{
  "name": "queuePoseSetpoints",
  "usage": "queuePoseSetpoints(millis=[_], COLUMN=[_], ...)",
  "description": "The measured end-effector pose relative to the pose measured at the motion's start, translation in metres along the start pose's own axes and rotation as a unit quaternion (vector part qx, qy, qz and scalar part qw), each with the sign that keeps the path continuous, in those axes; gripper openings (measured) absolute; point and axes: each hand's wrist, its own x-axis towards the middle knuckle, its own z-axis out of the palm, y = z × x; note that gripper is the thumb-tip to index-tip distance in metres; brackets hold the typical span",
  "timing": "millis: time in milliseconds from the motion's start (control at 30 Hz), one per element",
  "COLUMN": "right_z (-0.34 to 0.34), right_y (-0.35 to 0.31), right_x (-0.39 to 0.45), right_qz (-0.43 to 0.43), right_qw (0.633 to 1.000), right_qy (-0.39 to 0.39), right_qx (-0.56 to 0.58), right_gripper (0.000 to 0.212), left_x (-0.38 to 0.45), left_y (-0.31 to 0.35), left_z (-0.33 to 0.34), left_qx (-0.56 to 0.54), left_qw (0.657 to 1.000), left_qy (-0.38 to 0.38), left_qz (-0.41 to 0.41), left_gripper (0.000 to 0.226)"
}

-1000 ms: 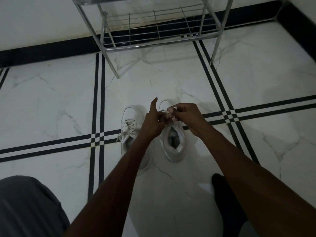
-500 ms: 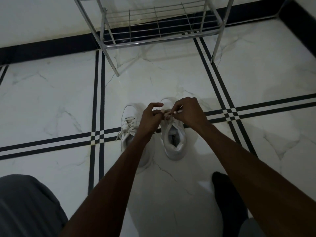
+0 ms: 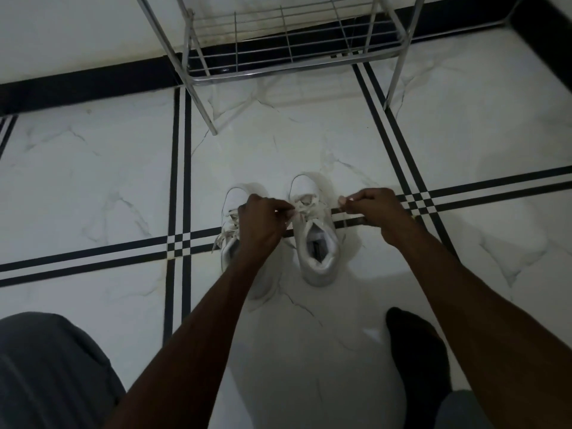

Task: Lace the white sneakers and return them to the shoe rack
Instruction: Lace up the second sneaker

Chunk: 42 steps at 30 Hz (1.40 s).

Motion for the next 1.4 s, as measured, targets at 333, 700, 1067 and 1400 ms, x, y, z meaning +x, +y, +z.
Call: queuePoseSetpoints(millis=[333,700,1067,1400], right_z=[0.008,-0.010,-0.014,-0.014], right_y=[0.012,0.013,0.011,0.016], right_x=[-0.002,-0.009,0.005,0.003], right_qz=[0.102,-0.016,-0.212,-0.202], right_qw=[0.992,1.000,0.947,0.936], right_qy=[0.015,-0.021,0.040,0.095], right_qx=[0.068,-0.002,-0.238,-0.273], right_gripper=[0.016,0.022,0.025,0.010], left_x=[-0.027,-0.021,-0.017,-0.022], left_y=[-0.012,-0.010,-0.021,-0.012], left_z=[-0.006,-0.013,-0.008,-0.014], left_qx=[0.216,-0.144,0.077,0.164], left_qw=[0.972,0.984,0.995,0.986], left_qy=[0.064,0.044,0.026,0.008], left_qz=[0.058,-0.096,-0.063,-0.026], left_gripper=[0.010,0.023,0.019,0.017])
